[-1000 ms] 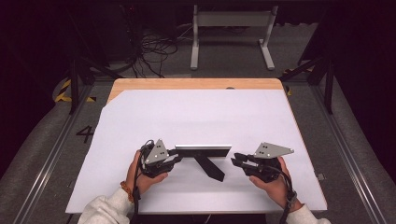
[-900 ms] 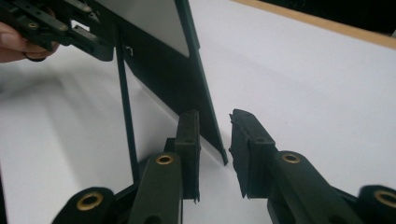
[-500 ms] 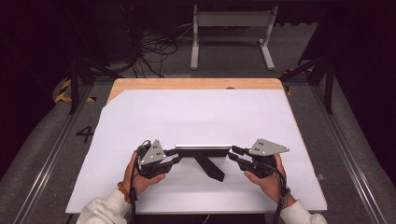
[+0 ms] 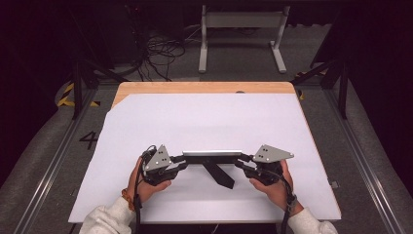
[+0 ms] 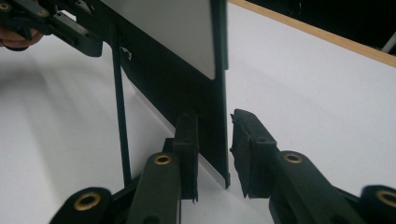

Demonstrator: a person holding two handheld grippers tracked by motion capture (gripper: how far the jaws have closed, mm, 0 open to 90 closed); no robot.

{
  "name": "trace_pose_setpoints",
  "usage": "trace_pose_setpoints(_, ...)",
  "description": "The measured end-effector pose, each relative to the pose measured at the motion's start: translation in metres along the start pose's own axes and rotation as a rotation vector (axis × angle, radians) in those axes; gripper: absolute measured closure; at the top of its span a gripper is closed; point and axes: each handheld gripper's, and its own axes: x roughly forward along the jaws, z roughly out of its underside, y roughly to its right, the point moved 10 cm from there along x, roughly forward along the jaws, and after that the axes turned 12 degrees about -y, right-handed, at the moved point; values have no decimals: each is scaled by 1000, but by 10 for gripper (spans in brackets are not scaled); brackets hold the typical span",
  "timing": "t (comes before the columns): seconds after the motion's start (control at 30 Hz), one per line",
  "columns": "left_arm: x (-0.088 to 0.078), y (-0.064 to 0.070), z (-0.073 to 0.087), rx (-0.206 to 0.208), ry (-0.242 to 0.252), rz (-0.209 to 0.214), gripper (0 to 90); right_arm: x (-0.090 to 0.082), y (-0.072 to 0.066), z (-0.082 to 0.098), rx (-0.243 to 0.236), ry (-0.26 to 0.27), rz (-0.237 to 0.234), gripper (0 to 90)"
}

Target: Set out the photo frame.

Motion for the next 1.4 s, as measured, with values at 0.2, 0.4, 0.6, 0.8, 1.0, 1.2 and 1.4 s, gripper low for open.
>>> trace_pose_setpoints(0.2,0,0,1,3,-5,-6,784,1,2,-1,-8,-4,24,745)
trace_pose_setpoints(0.4,1,1,1,2,-14,-8,806,5,8,-4,8,1,40,739)
trace_pose_setpoints(0.6,1,3,2,11,-28,-13,818,12,18,-8,30,6,39,734)
trace_pose_setpoints(0.8,0,6,1,14,-33,-13,818,16,23,-11,38,-2,44,732)
trace_pose_setpoints(1.0,-1,11,2,15,-30,-1,823,23,29,-15,56,-7,48,741)
trace_pose_setpoints(1.2,-1,16,2,16,-29,-1,834,28,32,-18,66,-12,52,745)
trace_pose_setpoints(1.4,0,19,1,20,-35,9,839,35,37,-21,86,-11,67,778)
